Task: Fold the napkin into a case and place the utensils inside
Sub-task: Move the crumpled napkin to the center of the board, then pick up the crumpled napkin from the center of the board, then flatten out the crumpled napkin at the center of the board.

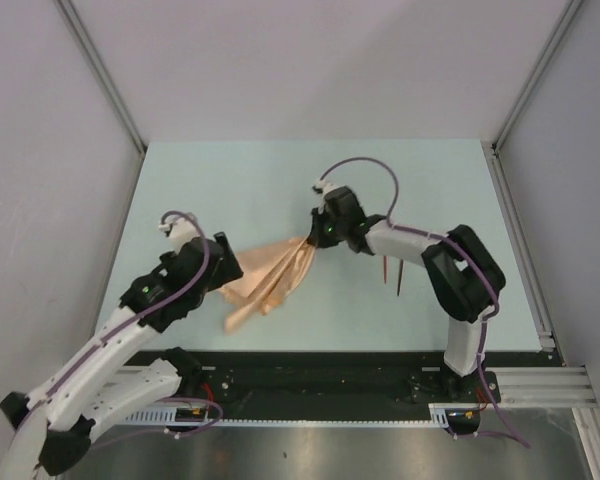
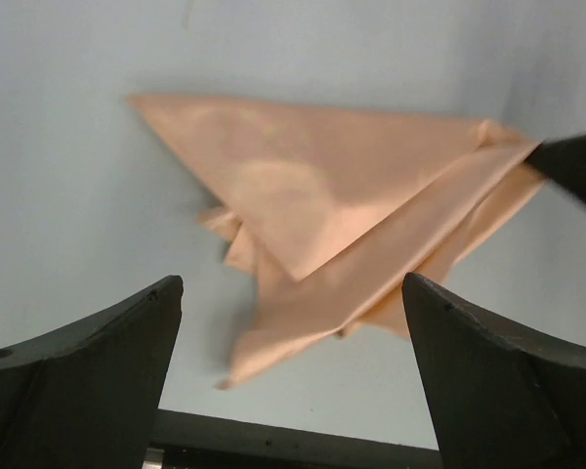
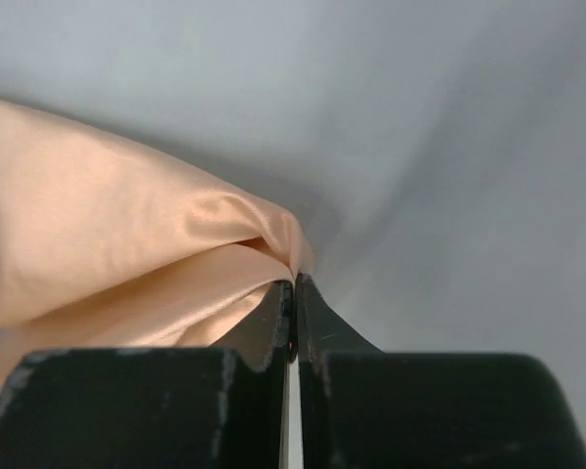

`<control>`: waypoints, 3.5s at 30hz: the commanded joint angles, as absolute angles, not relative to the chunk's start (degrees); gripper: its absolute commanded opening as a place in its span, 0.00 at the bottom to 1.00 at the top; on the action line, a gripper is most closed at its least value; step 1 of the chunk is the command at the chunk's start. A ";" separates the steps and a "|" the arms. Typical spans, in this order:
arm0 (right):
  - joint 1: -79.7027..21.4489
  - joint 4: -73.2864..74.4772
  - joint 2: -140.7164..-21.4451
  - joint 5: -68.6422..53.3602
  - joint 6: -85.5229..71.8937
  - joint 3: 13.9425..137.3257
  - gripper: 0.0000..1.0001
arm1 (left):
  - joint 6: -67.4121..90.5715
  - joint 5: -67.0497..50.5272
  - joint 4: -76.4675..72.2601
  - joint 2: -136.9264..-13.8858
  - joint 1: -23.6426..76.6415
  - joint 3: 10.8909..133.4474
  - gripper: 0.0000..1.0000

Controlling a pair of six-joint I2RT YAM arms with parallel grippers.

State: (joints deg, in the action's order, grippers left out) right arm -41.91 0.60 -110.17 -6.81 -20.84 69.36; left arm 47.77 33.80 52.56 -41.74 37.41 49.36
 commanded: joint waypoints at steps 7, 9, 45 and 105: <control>-33.48 14.05 -104.44 -13.48 -10.20 76.38 0.84 | 38.33 22.77 32.88 -61.42 35.42 47.89 1.00; -36.45 16.43 -102.32 -8.90 -11.07 75.85 0.91 | 37.62 19.45 29.46 -66.34 34.11 48.16 1.00; -39.92 31.64 -60.03 -6.66 -17.58 61.08 0.00 | 38.76 25.74 45.43 -35.16 25.66 59.67 0.00; -28.92 18.28 -97.04 7.04 -20.30 59.41 0.00 | 62.85 17.49 45.96 -66.90 14.94 37.88 0.00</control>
State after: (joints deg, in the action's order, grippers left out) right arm -28.18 21.21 -101.34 7.64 -20.45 60.77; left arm 65.01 14.87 44.64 -73.60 15.25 37.43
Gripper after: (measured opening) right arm 0.015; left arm 0.006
